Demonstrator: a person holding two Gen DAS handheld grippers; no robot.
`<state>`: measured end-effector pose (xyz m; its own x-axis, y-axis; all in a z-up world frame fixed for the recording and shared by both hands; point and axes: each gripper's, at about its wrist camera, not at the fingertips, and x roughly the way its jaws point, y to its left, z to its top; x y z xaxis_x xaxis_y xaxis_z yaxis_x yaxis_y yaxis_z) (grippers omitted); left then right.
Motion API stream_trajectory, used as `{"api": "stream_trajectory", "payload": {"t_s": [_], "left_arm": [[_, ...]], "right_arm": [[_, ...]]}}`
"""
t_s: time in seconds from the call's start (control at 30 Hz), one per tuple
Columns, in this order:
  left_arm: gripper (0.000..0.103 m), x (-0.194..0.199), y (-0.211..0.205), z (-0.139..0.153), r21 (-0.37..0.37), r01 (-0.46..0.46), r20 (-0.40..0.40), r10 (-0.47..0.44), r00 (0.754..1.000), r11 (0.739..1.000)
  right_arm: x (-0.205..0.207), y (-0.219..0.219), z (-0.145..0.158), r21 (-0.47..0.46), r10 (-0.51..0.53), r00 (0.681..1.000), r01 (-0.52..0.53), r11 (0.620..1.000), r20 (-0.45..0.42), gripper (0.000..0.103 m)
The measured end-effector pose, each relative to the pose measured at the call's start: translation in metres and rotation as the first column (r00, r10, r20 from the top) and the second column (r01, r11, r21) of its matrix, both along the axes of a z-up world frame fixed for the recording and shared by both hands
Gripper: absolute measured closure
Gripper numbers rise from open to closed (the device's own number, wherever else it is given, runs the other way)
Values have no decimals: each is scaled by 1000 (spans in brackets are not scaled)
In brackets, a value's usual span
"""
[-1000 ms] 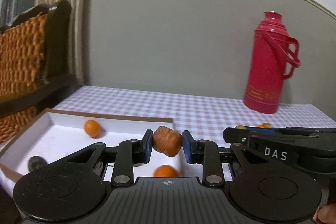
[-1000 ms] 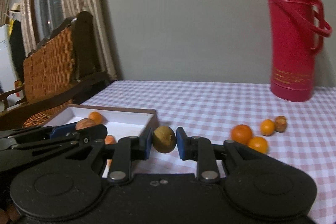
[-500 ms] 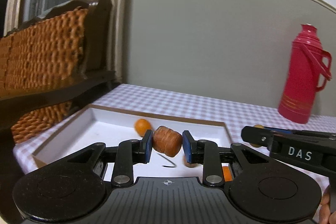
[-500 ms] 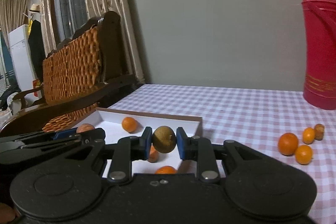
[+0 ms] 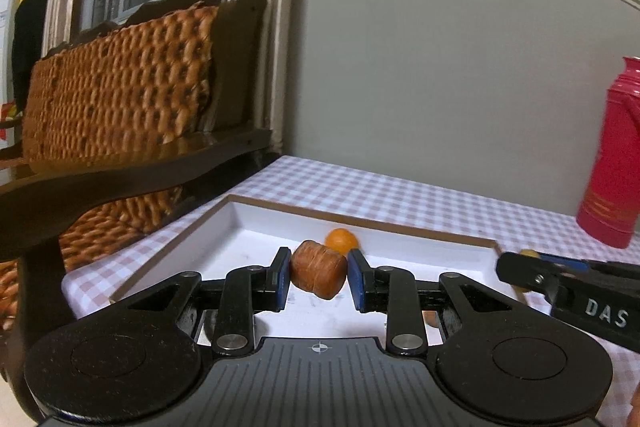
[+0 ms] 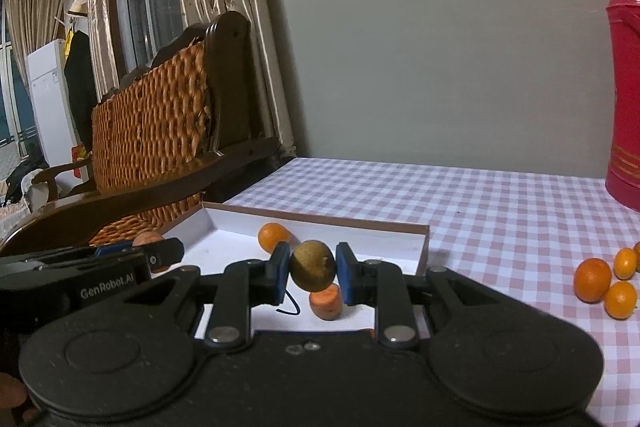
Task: Organize fruits
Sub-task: 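Carry both fruits into the white box and open both tools to release, then withdraw both open tools from the box to the remaining fruit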
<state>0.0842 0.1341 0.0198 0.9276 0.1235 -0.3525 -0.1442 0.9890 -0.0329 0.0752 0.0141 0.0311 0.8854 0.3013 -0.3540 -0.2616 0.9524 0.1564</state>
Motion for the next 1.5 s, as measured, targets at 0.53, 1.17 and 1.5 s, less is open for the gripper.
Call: {"api": "stream_trajectory", "payload": {"t_s": [0.53,1.17,1.5], "left_arm": [[73,41,29,-10,-9,-97,-44,97,994,995],[0,44,33,-6,-13,-161,12,161,987,987],[0,29,4,0,104,-126,50,121,991,987]], "right_arm": [[19,18,-13,-9,-5,999,4,1000,-35,84],[1,-14,8,100,-56,987,42,994,151,6],[-3,-31,6,125,-64,992,50,991,113,6]]}}
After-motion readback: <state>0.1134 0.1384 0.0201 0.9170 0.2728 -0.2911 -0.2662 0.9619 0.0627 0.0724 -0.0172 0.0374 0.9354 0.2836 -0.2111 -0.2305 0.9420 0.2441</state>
